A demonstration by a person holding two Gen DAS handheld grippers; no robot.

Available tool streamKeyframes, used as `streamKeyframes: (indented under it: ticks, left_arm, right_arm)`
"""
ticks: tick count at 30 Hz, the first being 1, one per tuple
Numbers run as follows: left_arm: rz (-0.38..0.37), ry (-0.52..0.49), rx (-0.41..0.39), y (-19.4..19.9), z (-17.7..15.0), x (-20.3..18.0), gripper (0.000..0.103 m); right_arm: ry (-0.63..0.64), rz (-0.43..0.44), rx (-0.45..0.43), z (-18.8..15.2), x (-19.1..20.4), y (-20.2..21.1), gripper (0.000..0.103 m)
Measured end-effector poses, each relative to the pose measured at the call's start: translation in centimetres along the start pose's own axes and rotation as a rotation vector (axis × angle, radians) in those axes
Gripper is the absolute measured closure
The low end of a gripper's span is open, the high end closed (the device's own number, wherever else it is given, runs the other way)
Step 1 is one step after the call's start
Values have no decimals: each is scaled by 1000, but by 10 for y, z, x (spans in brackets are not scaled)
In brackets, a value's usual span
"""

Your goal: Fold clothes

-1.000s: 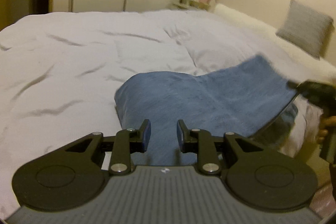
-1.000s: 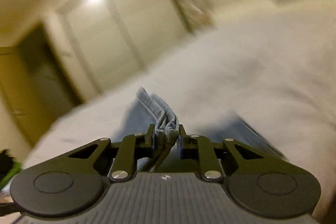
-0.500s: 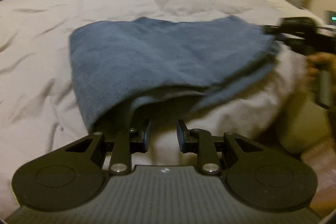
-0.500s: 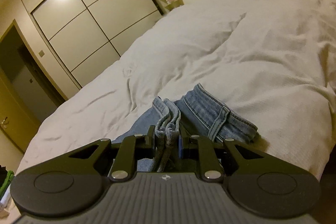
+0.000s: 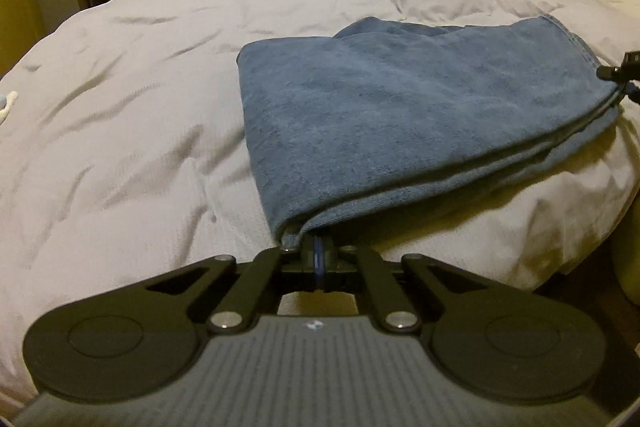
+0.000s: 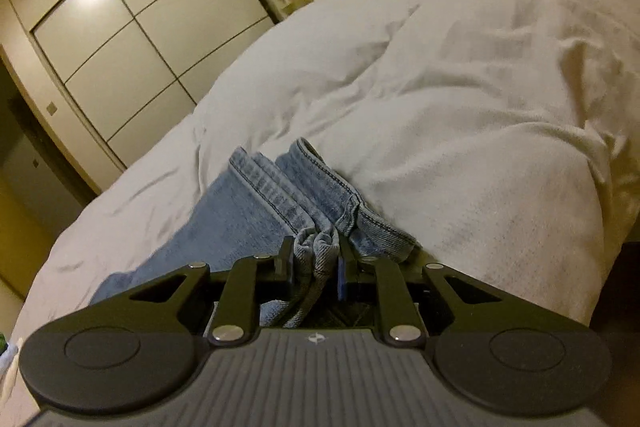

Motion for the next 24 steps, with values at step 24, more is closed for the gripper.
streamKeyframes:
  ticks: [24]
  left_arm:
    - [-62,-144,-23,55,19,19,98]
  right_arm:
    - [250,-214,-169,2,26,47,59]
Point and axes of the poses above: each gripper's, at about its wrist camera, not at the fingertips, and y roughly against the way its jaws point, x to its left, z to its top, the point moved 3 cm from there along -y, roughly the way its jaws point, and after that the axes turned 2 degrees about x, right-handed, at the moved point
